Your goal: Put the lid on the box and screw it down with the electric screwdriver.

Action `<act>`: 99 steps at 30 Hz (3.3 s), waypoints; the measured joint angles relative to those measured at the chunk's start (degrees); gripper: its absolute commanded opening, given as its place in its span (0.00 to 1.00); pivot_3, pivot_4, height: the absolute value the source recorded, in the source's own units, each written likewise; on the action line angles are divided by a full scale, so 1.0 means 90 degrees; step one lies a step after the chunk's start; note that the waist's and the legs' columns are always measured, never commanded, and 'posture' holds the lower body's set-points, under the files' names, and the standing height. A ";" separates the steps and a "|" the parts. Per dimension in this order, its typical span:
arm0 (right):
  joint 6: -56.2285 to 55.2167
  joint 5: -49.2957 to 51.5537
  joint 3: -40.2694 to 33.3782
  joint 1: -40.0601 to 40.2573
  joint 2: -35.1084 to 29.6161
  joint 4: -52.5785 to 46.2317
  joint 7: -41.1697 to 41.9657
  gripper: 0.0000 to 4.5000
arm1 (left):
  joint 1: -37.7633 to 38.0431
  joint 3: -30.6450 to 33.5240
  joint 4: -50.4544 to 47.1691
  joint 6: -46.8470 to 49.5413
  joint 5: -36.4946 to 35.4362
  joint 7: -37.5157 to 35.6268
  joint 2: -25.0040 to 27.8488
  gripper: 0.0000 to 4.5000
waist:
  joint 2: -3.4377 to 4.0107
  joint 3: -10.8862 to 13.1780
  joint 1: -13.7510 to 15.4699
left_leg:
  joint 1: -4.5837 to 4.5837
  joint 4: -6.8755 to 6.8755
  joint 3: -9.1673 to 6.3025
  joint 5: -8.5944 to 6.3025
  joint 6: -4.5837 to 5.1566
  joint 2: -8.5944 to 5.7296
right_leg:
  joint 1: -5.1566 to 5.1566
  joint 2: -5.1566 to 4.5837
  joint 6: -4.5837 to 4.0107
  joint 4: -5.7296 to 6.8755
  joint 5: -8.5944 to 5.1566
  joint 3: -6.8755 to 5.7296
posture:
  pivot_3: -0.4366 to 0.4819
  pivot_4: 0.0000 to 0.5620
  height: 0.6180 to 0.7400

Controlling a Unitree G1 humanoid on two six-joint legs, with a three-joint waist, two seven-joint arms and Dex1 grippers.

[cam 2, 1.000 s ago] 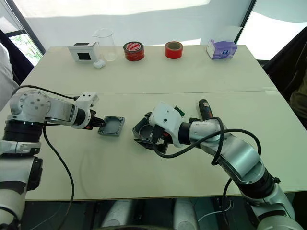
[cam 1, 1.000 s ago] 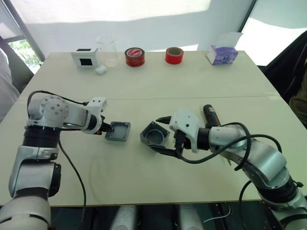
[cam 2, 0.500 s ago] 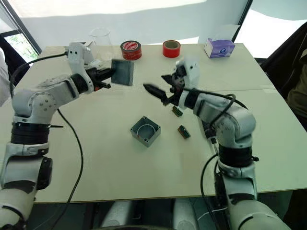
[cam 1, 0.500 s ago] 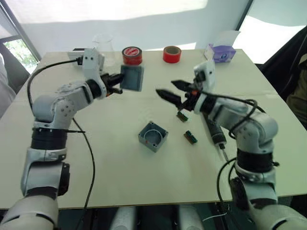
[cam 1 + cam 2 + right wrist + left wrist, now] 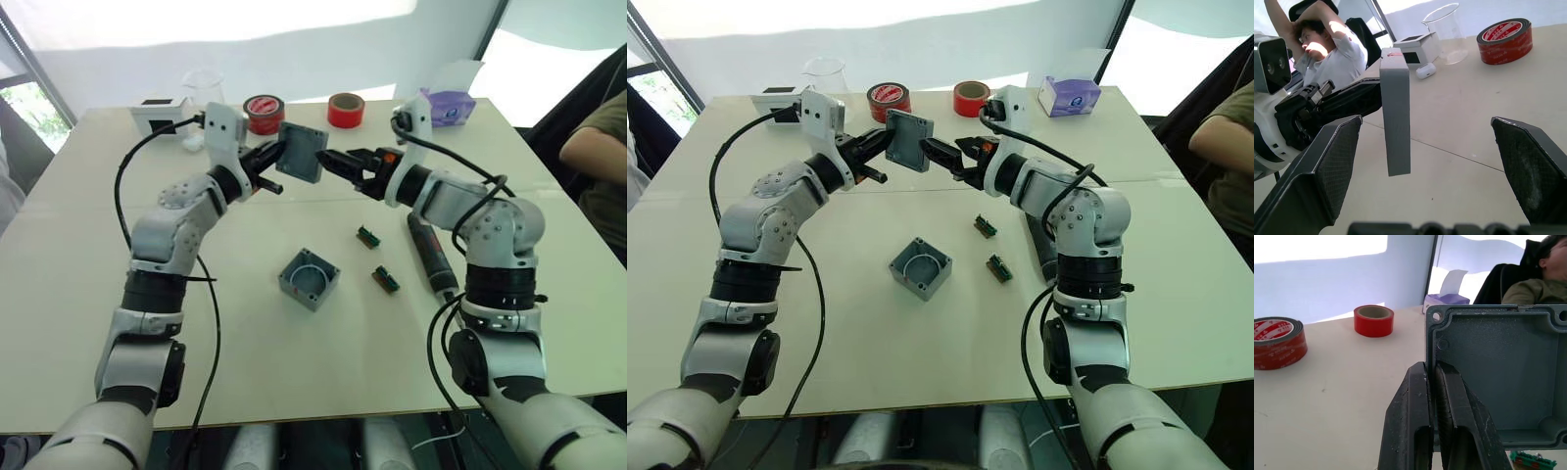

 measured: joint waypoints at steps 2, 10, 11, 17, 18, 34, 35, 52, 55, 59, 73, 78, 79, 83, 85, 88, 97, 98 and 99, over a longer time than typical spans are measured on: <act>0.0051 0.0003 0.0013 0.0000 0.0008 -0.0011 -0.0016 1.00 | 0.0000 0.0004 0.0001 -0.0003 0.0067 -0.0023 -0.0081 0.01 | 0.0000 0.0000 0.0004 | 0.0000 0.0000 0.0000 0.0000 0.0000 0.0000 | 0.0000 0.0000 0.0000 0.0001 0.0000 0.0000 | 0.48 0.27 1.00; 0.0098 0.0003 0.0180 0.0029 0.0067 -0.0079 -0.0034 0.87 | -0.0009 0.0015 0.0000 -0.0003 0.0193 -0.0148 -0.0293 0.00 | 0.0000 0.0000 0.0012 | 0.0000 0.0000 0.0000 -0.0001 0.0002 0.0000 | 0.0000 0.0000 0.0000 0.0000 0.0000 0.0000 | 0.48 0.27 1.00; 0.0099 0.0003 0.0180 0.0034 0.0077 -0.0086 -0.0046 0.84 | -0.0012 0.0016 0.0000 -0.0003 0.0207 -0.0152 -0.0314 0.00 | 0.0000 0.0000 0.0012 | 0.0000 0.0000 0.0000 -0.0001 0.0002 0.0000 | 0.0000 0.0000 0.0000 0.0000 0.0000 0.0000 | 0.48 0.27 1.00; 0.0098 0.0002 0.0180 0.0079 0.0101 -0.0178 -0.0093 0.35 | -0.0032 0.0046 0.0000 0.0000 0.0272 -0.0181 -0.0366 0.00 | 0.0000 0.0000 0.0013 | 0.0000 0.0000 0.0000 -0.0001 0.0002 0.0000 | 0.0000 0.0000 0.0000 0.0000 0.0000 0.0000 | 0.48 0.27 1.00; 0.0098 0.0002 0.0180 0.0098 0.0103 -0.0191 -0.0097 0.24 | -0.0038 0.0053 -0.0001 0.0000 0.0272 -0.0188 -0.0379 0.00 | 0.0000 0.0000 0.0015 | 0.0000 0.0000 -0.0001 -0.0002 0.0003 0.0000 | 0.0000 0.0000 0.0000 0.0000 0.0000 0.0000 | 0.48 0.27 1.00; 0.0043 0.0097 0.0130 0.0403 0.0250 -0.0455 -0.0141 0.03 | 0.0069 0.0103 -0.0351 0.0299 0.0252 -0.0281 -0.0293 0.21 | 0.0000 0.0000 0.0007 | 0.0000 0.0000 -0.0001 -0.0002 0.0004 0.0001 | 0.0000 0.0000 0.0000 0.0000 0.0000 0.0000 | 0.48 0.27 1.00; 0.0047 0.0138 0.0126 0.0501 0.0257 -0.0510 -0.0139 0.03 | 0.0147 0.0103 -0.0472 0.0336 0.0246 -0.0318 -0.0263 0.27 | 0.0001 0.0001 0.0008 | 0.0000 0.0000 -0.0001 -0.0003 0.0004 0.0001 | 0.0000 0.0000 0.0000 0.0000 0.0000 0.0000 | 0.48 0.27 1.00; -0.1355 -0.0855 0.0843 0.0851 -0.0703 -0.1112 0.0287 0.03 | 0.0154 0.1254 -0.0805 0.1729 -0.1014 -0.1032 0.0656 0.74 | 0.0007 0.0005 0.0013 | -0.0002 0.0000 -0.0002 -0.0006 0.0009 0.0002 | -0.0005 0.0002 0.0002 -0.0001 -0.0002 -0.0001 | 0.48 0.27 1.00; -0.2944 -0.2279 0.1758 0.1856 -0.1812 -0.2206 0.0680 0.03 | 0.0098 0.1451 -0.0805 0.2108 -0.1251 -0.1235 0.0977 0.57 | 0.0003 0.0004 0.0058 | -0.0002 0.0000 -0.0006 -0.0006 0.0009 -0.0002 | 0.0004 0.0001 0.0003 -0.0013 -0.0003 -0.0008 | 0.48 0.27 1.00; -0.4917 -0.4122 0.2649 0.3252 -0.2564 -0.2532 0.0731 0.03 | 0.0151 0.1392 -0.0784 0.2277 -0.1251 -0.1503 0.1327 0.24 | -0.0001 0.0009 0.0003 | -0.0001 0.0005 0.0005 -0.0005 0.0008 -0.0003 | 0.0005 0.0000 0.0006 -0.0038 -0.0002 0.0000 | 0.48 0.27 1.00; -0.9267 -0.8666 0.3774 0.4059 -0.2986 -0.1393 -0.0767 0.03 | 0.0700 -0.0031 -0.1348 0.2080 -0.0795 -0.2520 0.1486 0.02 | -0.0003 0.0010 0.0028 | 0.0003 0.0005 0.0001 0.0000 -0.0001 0.0011 | 0.0015 0.0009 0.0004 -0.0048 -0.0002 -0.0002 | 0.48 0.27 1.00; -0.9452 -0.9047 0.3774 0.4056 -0.2775 -0.1257 -0.0801 0.03 | 0.0793 -0.0300 -0.1413 0.1776 -0.0501 -0.2723 0.1501 0.02 | -0.0003 0.0010 0.0026 | 0.0003 0.0005 0.0002 -0.0001 0.0000 0.0011 | 0.0016 0.0009 0.0004 -0.0049 -0.0002 -0.0002 | 0.48 0.27 1.00; -0.9479 -0.9136 0.3775 0.4048 -0.2730 -0.1236 -0.0811 0.03 | 0.0848 -0.0431 -0.1459 0.1691 -0.0405 -0.2798 0.1512 0.02 | -0.0003 0.0010 0.0028 | 0.0003 0.0005 0.0001 -0.0001 0.0000 0.0011 | 0.0017 0.0009 0.0004 -0.0049 -0.0002 -0.0002 | 0.48 0.27 1.00; -0.9520 -0.9320 0.3775 0.3962 -0.2541 -0.1082 -0.0831 0.03 | 0.1012 -0.0762 -0.1572 0.1555 -0.0215 -0.2975 0.1522 0.02 | -0.0004 0.0010 0.0029 | 0.0003 0.0005 0.0001 -0.0001 0.0000 0.0011 | 0.0017 0.0009 0.0004 -0.0049 -0.0002 -0.0002 | 0.48 0.27 1.00; -0.9547 -0.9380 0.3775 0.3953 -0.2503 -0.1068 -0.0831 0.03 | 0.1016 -0.0763 -0.1567 0.1508 -0.0132 -0.3011 0.1502 0.02 | -0.0003 0.0010 0.0028 | 0.0003 0.0005 0.0001 -0.0001 0.0000 0.0011 | 0.0017 0.0009 0.0004 -0.0049 -0.0002 -0.0003 | 0.48 0.27 1.00; -0.9534 -0.9451 0.3773 0.3932 -0.2439 -0.1058 -0.0798 0.03 | 0.1016 -0.0768 -0.1534 0.1398 -0.0012 -0.3053 0.1471 0.02 | -0.0003 0.0010 0.0027 | 0.0003 0.0005 0.0001 -0.0001 0.0001 0.0011 | 0.0018 0.0009 0.0004 -0.0048 -0.0002 -0.0003 | 0.48 0.27 1.00; -0.9444 -0.9518 0.3752 0.3904 -0.2358 -0.1029 -0.0639 0.03 | 0.1020 -0.1139 -0.1343 0.1018 0.0434 -0.3281 0.1426 0.02 | -0.0003 0.0010 0.0030 | 0.0004 0.0006 0.0001 -0.0001 0.0002 0.0011 | 0.0019 0.0010 0.0004 -0.0048 -0.0002 -0.0003 | 0.48 0.27 1.00; -0.9434 -0.9520 0.3747 0.3904 -0.2332 -0.1027 -0.0627 0.03 | 0.1037 -0.1213 -0.1345 0.0967 0.0481 -0.3343 0.1426 0.02 | -0.0003 0.0010 0.0029 | 0.0004 0.0006 0.0001 -0.0001 0.0002 0.0011 | 0.0020 0.0010 0.0004 -0.0048 -0.0002 -0.0003 | 0.48 0.27 1.00; -0.9420 -0.9519 0.3746 0.3909 -0.2313 -0.1026 -0.0616 0.03 | 0.1061 -0.1251 -0.1345 0.0946 0.0526 -0.3380 0.1425 0.02 | -0.0003 0.0010 0.0027 | 0.0004 0.0006 0.0001 -0.0001 0.0002 0.0010 | 0.0020 0.0010 0.0004 -0.0048 -0.0002 -0.0003 | 0.48 0.27 1.00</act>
